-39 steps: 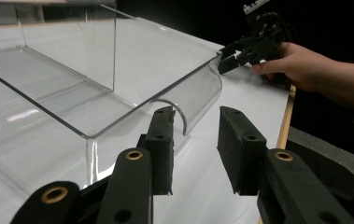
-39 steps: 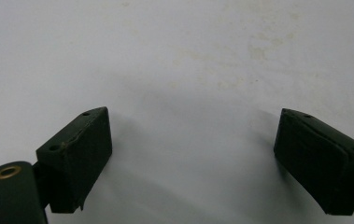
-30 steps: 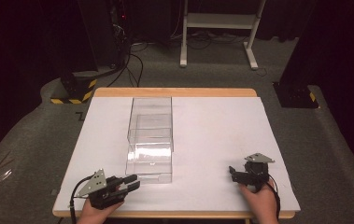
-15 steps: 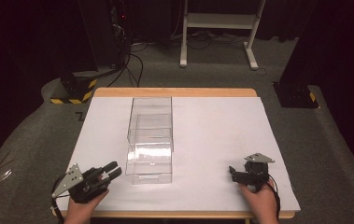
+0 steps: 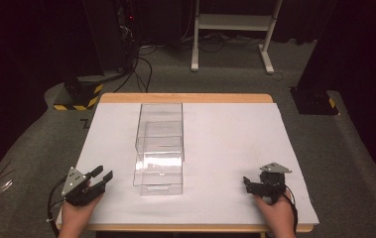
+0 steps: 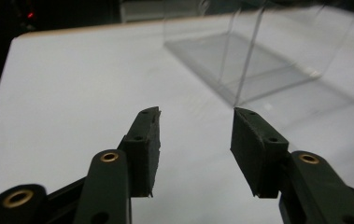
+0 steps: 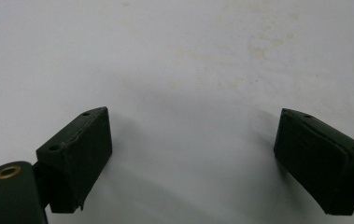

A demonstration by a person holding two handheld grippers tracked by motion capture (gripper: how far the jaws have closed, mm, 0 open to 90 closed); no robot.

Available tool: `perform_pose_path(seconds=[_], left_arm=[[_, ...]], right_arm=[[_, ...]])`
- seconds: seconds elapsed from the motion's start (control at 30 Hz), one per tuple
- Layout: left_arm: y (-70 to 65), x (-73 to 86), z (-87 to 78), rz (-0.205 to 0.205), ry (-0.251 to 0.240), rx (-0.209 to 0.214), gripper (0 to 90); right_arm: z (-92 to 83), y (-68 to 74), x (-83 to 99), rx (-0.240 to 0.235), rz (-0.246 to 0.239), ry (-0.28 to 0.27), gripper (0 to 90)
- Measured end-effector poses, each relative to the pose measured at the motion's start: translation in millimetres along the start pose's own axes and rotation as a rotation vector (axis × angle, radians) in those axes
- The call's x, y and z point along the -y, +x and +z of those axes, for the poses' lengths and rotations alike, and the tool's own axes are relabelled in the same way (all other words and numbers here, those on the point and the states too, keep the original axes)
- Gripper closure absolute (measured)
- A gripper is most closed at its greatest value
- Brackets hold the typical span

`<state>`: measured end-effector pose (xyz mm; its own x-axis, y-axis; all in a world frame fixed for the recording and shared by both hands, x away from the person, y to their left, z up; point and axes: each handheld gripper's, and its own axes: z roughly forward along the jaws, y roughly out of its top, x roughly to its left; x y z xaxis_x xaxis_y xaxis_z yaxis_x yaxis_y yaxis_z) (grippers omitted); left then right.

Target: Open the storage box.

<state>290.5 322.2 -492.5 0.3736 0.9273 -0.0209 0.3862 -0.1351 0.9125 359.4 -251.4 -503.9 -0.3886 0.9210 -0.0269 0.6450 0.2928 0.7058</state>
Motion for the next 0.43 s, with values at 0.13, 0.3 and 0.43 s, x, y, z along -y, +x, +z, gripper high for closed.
perform_pose_path(seconds=[0.13,0.3,0.43], left_arm=[[3.7,6.4,9.7,-0.005,0.086,-0.035,48.1],[4.8,6.2,12.7,-0.028,0.113,-0.056,44.5],[3.7,5.6,16.4,-0.017,0.147,-0.069,41.8]], right_arm=[[0.0,0.0,0.0,0.000,0.000,0.000,11.5],[0.0,0.0,0.0,0.000,0.000,0.000,11.4],[0.0,-0.1,0.0,0.000,0.000,0.000,11.4]])
